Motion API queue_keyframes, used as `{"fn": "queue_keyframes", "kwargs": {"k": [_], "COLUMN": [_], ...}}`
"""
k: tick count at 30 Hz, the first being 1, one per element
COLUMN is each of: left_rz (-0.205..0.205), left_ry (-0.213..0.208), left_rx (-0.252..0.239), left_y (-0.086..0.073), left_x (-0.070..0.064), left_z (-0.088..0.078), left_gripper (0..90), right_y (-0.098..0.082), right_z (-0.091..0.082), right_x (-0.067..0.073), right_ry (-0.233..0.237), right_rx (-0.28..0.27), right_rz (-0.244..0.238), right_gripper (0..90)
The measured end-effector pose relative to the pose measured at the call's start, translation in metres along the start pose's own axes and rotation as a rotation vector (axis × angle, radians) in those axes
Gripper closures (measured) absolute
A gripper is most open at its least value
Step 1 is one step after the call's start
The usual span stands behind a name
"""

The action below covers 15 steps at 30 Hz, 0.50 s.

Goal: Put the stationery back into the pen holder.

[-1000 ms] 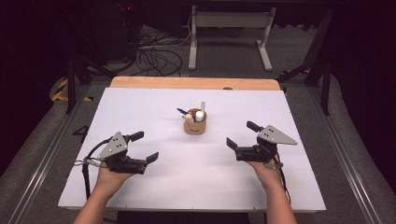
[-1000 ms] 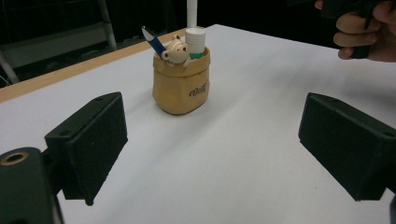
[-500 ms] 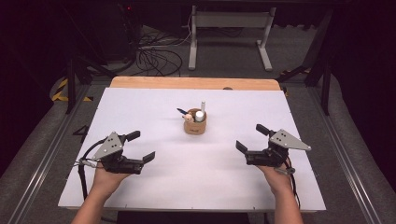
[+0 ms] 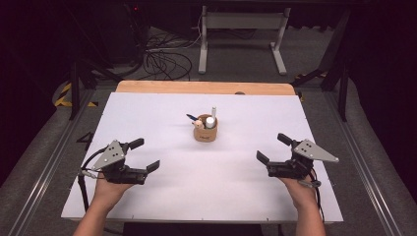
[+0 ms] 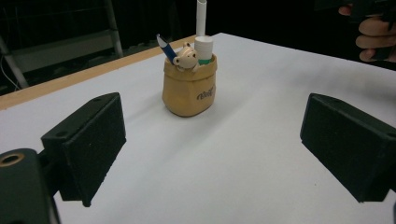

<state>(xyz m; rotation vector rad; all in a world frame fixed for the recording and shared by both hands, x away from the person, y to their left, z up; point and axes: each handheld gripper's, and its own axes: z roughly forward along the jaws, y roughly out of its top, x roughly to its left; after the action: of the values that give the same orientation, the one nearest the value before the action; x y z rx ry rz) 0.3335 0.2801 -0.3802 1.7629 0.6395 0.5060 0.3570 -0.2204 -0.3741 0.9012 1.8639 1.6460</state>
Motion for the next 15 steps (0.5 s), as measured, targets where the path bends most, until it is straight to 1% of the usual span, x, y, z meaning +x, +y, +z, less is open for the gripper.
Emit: {"fn": "queue_keyframes", "kwargs": {"k": [1,3,8,10,15], "left_rz": [-0.006,-0.004,-0.011,-0.006,-0.002], "left_ry": [-0.003,-0.002,-0.003,-0.003,-0.001], "left_rx": [-0.004,-0.003,-0.007,-0.002,-0.007], "left_y": [0.000,0.000,-0.001,-0.001,-0.001], "left_x": [0.000,0.000,0.000,0.001,0.001], "left_z": [0.000,-0.002,-0.003,-0.004,-0.006], "left_gripper": [7.7,7.7,7.7,7.7,7.7], "right_y": [0.000,-0.001,-0.003,-0.003,-0.004], "right_z": [-0.002,-0.006,-0.015,-0.017,-0.021], "right_x": [-0.001,-0.003,-0.009,-0.010,-0.013], "right_ry": [-0.003,-0.007,-0.023,-0.027,-0.018], "right_rx": [0.002,0.001,0.006,0.010,0.026], "right_rz": [0.003,0.009,0.008,0.012,0.005], "right_gripper": [0.1,0.1,0.1,0.1,0.1]}}
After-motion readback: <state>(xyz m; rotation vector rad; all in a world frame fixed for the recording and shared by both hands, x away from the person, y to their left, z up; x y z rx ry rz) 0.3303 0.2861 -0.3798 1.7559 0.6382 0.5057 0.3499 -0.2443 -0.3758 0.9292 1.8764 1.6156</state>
